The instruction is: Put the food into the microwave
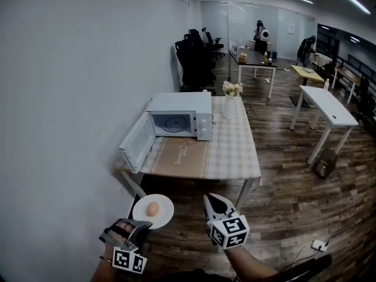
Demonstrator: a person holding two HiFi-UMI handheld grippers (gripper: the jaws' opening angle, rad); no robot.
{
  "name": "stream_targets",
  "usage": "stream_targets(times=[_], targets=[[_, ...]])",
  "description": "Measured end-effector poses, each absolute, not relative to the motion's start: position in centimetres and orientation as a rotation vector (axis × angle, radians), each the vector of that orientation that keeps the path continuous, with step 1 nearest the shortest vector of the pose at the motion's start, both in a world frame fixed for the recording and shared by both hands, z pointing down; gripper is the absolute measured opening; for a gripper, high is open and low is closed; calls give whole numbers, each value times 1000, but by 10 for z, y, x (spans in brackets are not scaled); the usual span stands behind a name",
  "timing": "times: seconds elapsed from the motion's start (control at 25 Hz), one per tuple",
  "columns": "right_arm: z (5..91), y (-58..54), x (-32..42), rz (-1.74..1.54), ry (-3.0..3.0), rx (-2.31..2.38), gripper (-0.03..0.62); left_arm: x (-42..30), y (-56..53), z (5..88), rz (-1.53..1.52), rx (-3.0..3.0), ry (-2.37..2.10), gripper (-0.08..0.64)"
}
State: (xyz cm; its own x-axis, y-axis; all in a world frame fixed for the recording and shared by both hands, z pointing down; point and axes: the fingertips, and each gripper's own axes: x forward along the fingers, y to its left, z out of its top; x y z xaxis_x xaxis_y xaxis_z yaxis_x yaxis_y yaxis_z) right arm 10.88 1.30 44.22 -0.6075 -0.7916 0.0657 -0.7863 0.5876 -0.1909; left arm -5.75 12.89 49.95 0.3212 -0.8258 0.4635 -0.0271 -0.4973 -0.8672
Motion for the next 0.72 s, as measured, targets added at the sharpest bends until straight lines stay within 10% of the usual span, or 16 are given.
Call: stream_targets(times=[0.72], targets=[[440,-15,113,-314,2780,-1376,9,-48,97,495,-1250,-1783,737,18]])
